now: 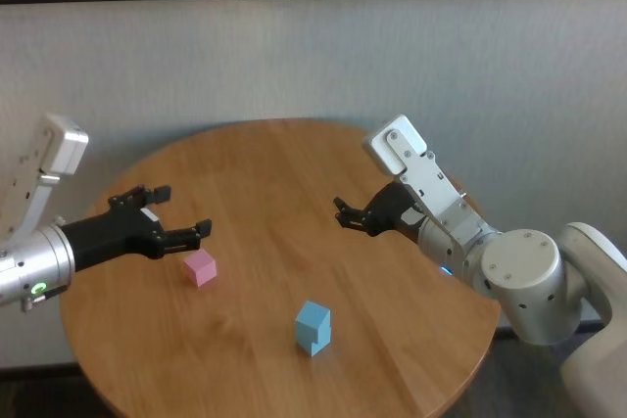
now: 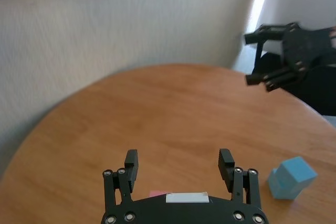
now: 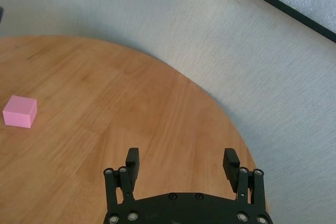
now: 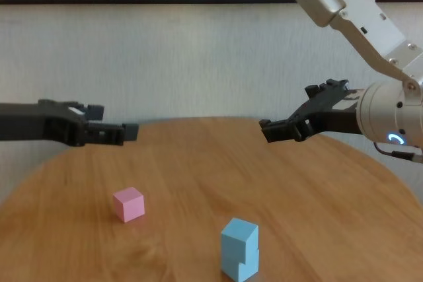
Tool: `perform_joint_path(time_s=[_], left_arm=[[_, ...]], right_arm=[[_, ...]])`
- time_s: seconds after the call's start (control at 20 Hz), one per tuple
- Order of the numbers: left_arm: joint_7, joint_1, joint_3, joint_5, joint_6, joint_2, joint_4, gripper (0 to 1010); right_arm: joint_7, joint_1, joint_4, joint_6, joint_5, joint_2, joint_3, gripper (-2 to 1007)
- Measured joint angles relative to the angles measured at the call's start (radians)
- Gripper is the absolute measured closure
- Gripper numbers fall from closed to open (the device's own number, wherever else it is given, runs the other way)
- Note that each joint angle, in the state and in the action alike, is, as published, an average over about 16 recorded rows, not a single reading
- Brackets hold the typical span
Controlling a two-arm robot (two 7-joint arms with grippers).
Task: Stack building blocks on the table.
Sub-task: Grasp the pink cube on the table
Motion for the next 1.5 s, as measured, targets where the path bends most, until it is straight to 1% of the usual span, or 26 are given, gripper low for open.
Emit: perform_joint_path(time_s=[0.2,0.4,0.55,0.75,0.85,1.05,1.25,1.5], left_arm=[[0.008,-0.012,0.018,0.005,0.022,-0.009,0.028,7],[0.025,-0.019,0.032,0.016,0.034,-0.029,0.054,7],[0.023,-0.027,0.047,0.034,0.023,-0.046,0.077,7],[0.003,-0.043,0.068,0.062,-0.006,-0.064,0.110,7],[-0.010,-0.051,0.078,0.074,-0.020,-0.069,0.126,8],[-0.032,-0.063,0.089,0.093,-0.036,-0.073,0.152,8],[-0.044,-0.070,0.091,0.100,-0.041,-0.073,0.173,8],[-0.043,-0.070,0.082,0.094,-0.025,-0.075,0.194,8]], right_arm=[[0.000,0.000,-0.001,0.001,0.001,0.000,0.000,1],[0.001,-0.001,-0.001,0.002,0.002,0.000,0.000,1],[0.001,-0.001,-0.002,0.002,0.002,0.000,0.001,1],[0.001,-0.001,-0.002,0.002,0.003,0.000,0.001,1],[0.001,-0.001,-0.002,0.003,0.003,0.000,0.001,1],[0.001,-0.001,-0.002,0.003,0.003,0.000,0.001,1],[0.001,-0.001,-0.003,0.003,0.004,0.000,0.001,1],[0.001,-0.001,-0.003,0.003,0.004,0.000,0.001,1]])
